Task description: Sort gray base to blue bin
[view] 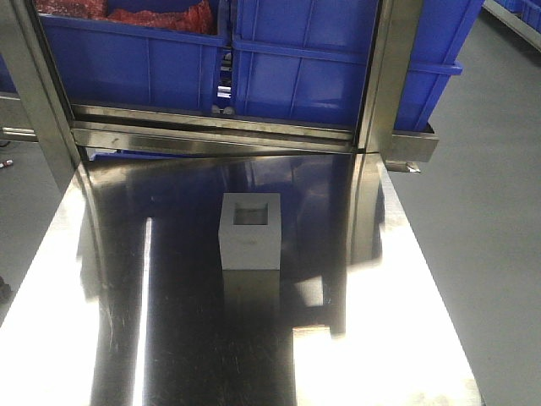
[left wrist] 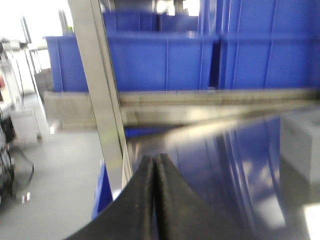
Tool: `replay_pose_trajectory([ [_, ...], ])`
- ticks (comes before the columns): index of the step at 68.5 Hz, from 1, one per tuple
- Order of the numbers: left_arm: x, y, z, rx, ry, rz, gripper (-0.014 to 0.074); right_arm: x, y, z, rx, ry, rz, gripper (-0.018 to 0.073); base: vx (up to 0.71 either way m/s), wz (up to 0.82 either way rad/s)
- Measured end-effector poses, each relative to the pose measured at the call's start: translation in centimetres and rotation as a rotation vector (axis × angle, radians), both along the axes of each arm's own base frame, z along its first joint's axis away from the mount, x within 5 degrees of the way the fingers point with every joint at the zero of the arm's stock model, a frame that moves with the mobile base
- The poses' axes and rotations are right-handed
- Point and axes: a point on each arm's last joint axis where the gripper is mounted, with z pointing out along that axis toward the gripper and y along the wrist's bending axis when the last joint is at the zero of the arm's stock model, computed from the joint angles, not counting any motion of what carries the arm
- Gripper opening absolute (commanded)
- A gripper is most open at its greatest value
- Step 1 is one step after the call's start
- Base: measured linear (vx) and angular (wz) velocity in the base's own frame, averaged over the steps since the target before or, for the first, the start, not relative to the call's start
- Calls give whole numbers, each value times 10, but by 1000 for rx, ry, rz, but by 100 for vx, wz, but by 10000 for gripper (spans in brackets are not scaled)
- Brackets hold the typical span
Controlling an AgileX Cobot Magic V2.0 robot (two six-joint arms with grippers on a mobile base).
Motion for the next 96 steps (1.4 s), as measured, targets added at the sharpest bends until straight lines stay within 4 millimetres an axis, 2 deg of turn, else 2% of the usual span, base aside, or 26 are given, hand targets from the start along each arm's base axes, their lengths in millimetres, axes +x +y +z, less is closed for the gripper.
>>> replay_pose_trajectory([
  [11, -1, 0, 13, -2, -135, 0, 2, 0, 0, 0, 0, 0, 0, -5, 0, 0],
  [16, -4, 0, 26, -3, -190, 0, 2, 0, 0, 0, 0, 0, 0, -5, 0, 0],
  [20, -7, 0, 42, -12, -238, -1, 2, 0, 0, 0, 0, 0, 0, -5, 0, 0],
  [28, -10, 0, 89, -42, -303, -7, 2, 0, 0, 0, 0, 0, 0, -5, 0, 0],
  [35, 3, 0, 124, -52, -221, -7, 2, 0, 0, 0, 0, 0, 0, -5, 0, 0],
  [42, 26, 0, 142, -49, -47, -3, 2, 0, 0, 0, 0, 0, 0, -5, 0, 0],
  [48, 46, -1, 144, -47, 89, 0, 2, 0, 0, 0, 0, 0, 0, -5, 0, 0],
  [57, 63, -1, 141, -46, 178, 2, 2, 0, 0, 0, 0, 0, 0, -5, 0, 0],
  [75, 65, -1, 139, -46, 197, 3, 17, 0, 0, 0, 0, 0, 0, -5, 0, 0],
  [81, 65, -1, 139, -46, 196, 3, 77, 0, 0, 0, 0, 0, 0, -5, 0, 0],
  [86, 65, -1, 139, -46, 200, 3, 180, 0, 0, 0, 0, 0, 0, -5, 0, 0],
  [96, 65, -1, 138, -46, 203, 3, 503, 0, 0, 0, 0, 0, 0, -5, 0, 0],
])
